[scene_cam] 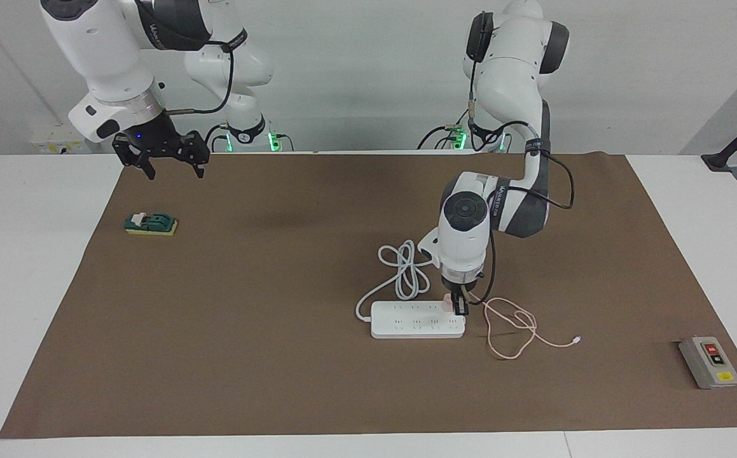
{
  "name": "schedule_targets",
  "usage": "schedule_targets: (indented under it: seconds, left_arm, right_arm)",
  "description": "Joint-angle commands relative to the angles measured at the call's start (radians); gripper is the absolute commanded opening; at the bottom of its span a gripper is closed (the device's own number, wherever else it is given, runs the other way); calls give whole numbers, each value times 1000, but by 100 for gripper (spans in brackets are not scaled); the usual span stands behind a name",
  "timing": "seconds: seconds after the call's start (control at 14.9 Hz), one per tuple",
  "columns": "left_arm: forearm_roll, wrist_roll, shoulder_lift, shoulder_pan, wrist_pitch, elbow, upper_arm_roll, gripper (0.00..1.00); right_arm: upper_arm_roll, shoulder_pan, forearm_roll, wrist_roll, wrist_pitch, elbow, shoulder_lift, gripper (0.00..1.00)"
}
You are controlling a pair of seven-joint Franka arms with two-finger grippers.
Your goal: Plug charger into power strip
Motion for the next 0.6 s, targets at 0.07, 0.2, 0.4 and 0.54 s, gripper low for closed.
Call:
schedule_targets:
  seconds: [0.07,0.2,0.4,0.54]
  left_arm:
    - [-79,-39,38,-9,75,36,-15,100]
    - [-102,-37,-36,27,68,32,-18,100]
    - [-104,-37,-115,47,17,13,-16,100]
    - [-109,-42,-189,87,17,-36,-22,100]
  right_arm:
    - [11,-18,-10,-16,-1,0,-5,100]
    - [11,-18,-10,-16,0,1,-5,100]
    - [11,-18,-10,-16,0,0,-7,100]
    - [11,-18,-10,-14,0,1,-7,100]
